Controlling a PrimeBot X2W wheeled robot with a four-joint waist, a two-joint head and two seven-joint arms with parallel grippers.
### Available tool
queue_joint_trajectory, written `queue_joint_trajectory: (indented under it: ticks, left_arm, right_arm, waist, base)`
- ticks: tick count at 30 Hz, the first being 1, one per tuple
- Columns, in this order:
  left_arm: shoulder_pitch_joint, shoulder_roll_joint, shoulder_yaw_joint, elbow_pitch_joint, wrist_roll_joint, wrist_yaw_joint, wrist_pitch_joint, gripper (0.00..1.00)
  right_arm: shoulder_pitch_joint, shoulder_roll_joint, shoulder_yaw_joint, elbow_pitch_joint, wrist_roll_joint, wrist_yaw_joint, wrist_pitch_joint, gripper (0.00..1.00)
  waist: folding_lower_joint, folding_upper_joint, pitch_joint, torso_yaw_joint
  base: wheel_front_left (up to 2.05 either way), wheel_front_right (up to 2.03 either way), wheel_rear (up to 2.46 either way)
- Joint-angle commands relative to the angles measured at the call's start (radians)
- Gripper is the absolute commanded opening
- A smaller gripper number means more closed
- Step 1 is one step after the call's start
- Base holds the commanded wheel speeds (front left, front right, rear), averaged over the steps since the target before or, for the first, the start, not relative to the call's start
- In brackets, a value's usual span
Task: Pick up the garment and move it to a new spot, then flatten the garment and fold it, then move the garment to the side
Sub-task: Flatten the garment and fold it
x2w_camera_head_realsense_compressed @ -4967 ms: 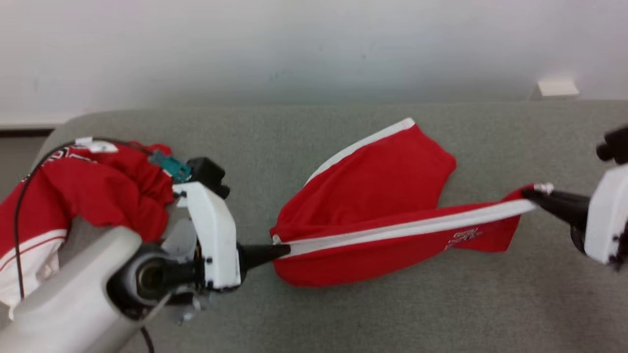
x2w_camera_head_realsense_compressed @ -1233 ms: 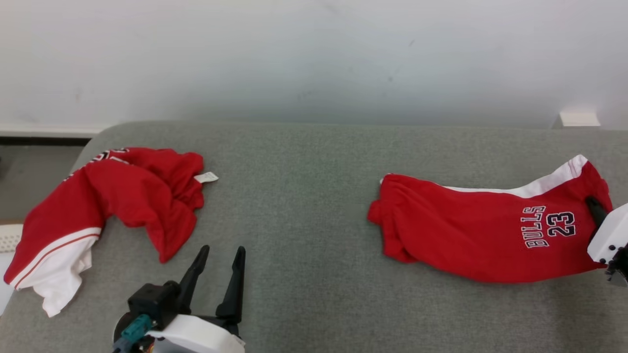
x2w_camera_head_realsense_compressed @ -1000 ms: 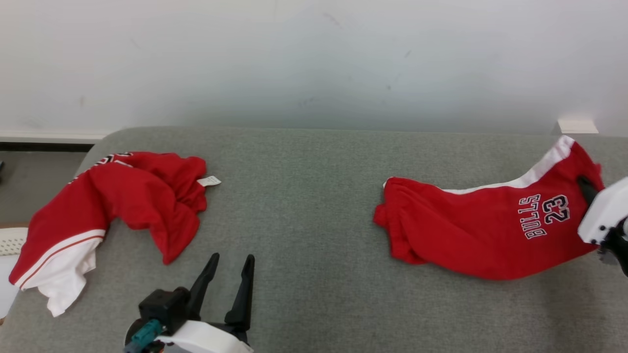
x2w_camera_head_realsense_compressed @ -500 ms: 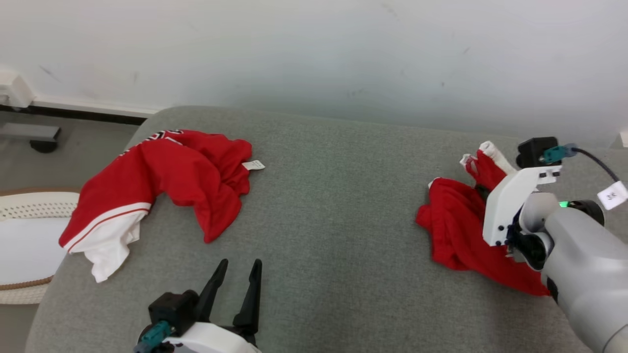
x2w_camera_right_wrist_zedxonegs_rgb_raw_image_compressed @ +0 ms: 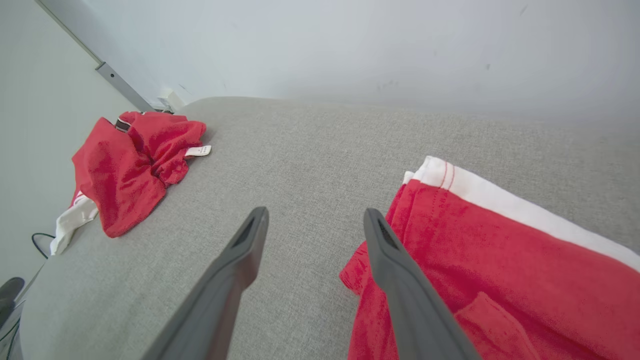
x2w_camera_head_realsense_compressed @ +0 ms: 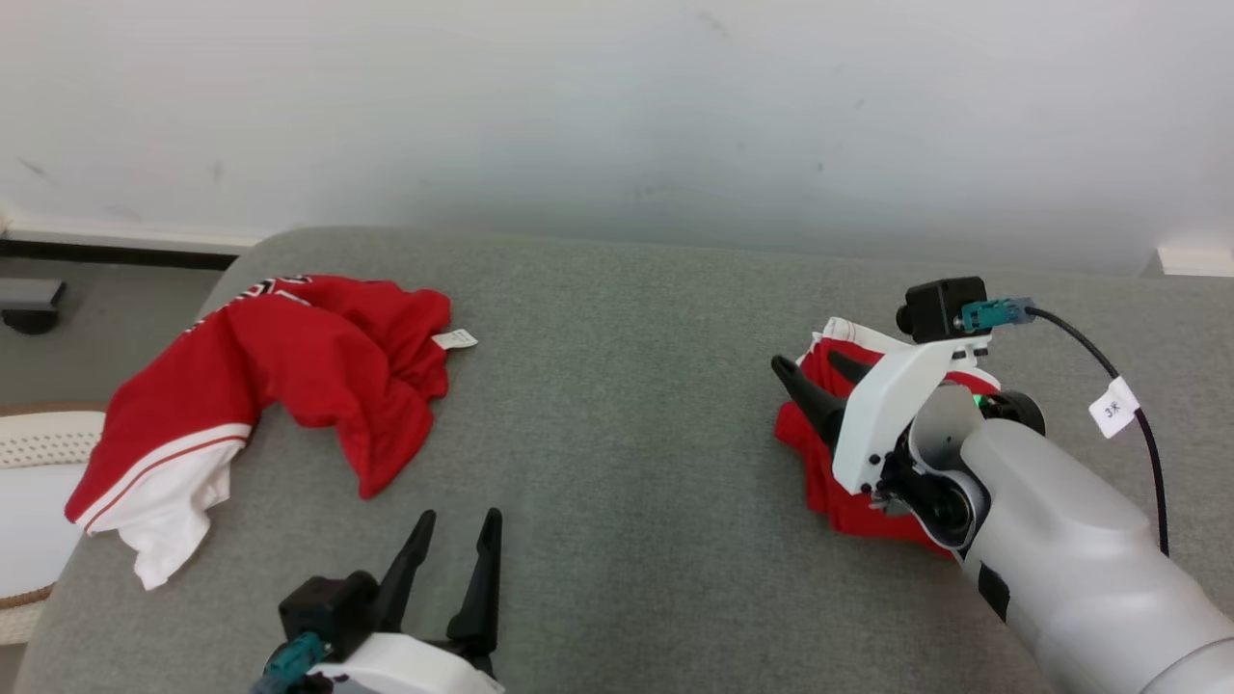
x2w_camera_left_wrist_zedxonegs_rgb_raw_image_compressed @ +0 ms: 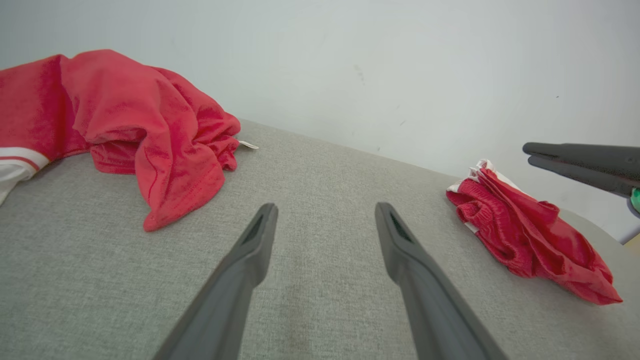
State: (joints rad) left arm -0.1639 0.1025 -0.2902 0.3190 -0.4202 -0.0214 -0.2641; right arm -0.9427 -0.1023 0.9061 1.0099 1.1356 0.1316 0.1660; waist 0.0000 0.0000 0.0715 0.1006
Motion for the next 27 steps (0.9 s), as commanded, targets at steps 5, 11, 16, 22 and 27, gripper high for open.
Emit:
queue_joint_trajectory:
  ticks: [5,11,16,22,27]
  left_arm:
    - [0.023,-0.004,0.022,-0.008,0.024,-0.009,0.0,1.0]
    - [0.033,-0.011,0.032,-0.014,0.038,-0.015,0.0,1.0]
    - [0.034,-0.014,0.036,-0.009,0.043,-0.023,0.0,1.0]
    - [0.009,-0.02,0.03,0.001,0.051,-0.033,0.0,1.0]
    - [0.001,-0.027,0.033,0.011,0.048,-0.038,0.0,1.0]
  right_arm:
    - [0.039,-0.098,-0.034,-0.144,0.016,-0.002,-0.17,1.0]
    - [0.099,-0.221,-0.082,-0.138,-0.012,-0.002,-0.305,1.0]
    - [0.147,-0.231,-0.126,-0.082,0.028,-0.002,-0.302,1.0]
    - [0.149,-0.214,-0.185,-0.038,0.134,-0.002,-0.201,0.0]
    - [0.149,-0.202,-0.235,0.0,0.259,-0.002,-0.015,0.0]
  waist:
    - [0.0,0.0,-0.03,-0.056]
    - [0.0,0.0,-0.041,-0.081]
    - [0.0,0.0,-0.036,-0.085]
    - [0.0,0.0,-0.016,-0.064]
    - [0.0,0.0,0.0,-0.028]
  base:
    - [0.0,0.0,0.0]
    - [0.0,0.0,0.0]
    - [0.0,0.0,0.0]
    - [0.0,0.0,0.0]
    - [0.0,0.0,0.0]
